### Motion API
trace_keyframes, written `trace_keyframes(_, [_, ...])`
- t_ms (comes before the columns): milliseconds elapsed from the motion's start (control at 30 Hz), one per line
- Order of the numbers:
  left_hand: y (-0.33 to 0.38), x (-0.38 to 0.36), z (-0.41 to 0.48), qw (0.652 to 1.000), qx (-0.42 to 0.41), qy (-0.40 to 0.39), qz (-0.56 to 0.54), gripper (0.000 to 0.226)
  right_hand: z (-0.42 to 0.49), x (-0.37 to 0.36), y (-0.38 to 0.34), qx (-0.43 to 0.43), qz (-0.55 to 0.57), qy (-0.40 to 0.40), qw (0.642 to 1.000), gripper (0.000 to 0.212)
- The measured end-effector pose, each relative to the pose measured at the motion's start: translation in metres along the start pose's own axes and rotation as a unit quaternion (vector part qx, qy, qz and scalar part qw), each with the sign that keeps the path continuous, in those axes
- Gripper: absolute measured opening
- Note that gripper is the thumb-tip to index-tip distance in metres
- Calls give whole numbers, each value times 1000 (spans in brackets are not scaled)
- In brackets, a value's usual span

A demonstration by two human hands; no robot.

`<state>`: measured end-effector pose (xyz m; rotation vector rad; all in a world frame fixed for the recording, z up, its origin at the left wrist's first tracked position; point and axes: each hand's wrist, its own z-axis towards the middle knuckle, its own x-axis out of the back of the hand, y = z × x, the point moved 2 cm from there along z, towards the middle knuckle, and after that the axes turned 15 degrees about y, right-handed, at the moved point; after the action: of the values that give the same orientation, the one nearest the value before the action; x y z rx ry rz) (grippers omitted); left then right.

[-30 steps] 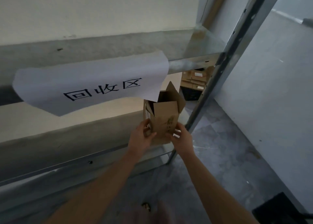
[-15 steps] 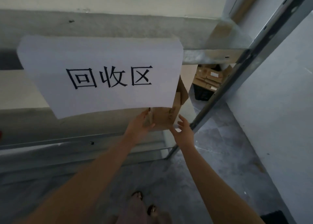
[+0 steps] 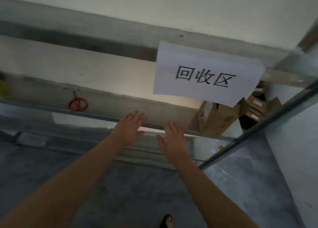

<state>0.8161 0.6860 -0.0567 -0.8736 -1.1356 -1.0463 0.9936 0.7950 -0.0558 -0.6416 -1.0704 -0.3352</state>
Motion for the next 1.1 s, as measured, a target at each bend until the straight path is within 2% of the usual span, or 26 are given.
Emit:
trace_keyframes(133, [-109, 32, -63, 998, 61, 9, 22, 66, 21, -42, -114, 56, -9, -22, 998, 62])
trace_keyframes(333, [-263, 85, -163, 993, 107, 31, 48, 66, 50, -93, -300, 122, 13, -37, 992, 62])
trace_keyframes(533, [-403, 110, -243, 979, 191, 52, 52, 64, 78, -142, -461, 181, 28, -51, 982, 62])
trace_keyframes(967, [-708, 107, -348, 937, 338, 55, 68, 65, 196, -294, -744, 286, 55, -101, 951, 64])
trace_keyframes(1100, [-783, 110, -370, 935, 346, 40, 71, 66, 225, -328, -813, 274, 71, -116, 952, 63])
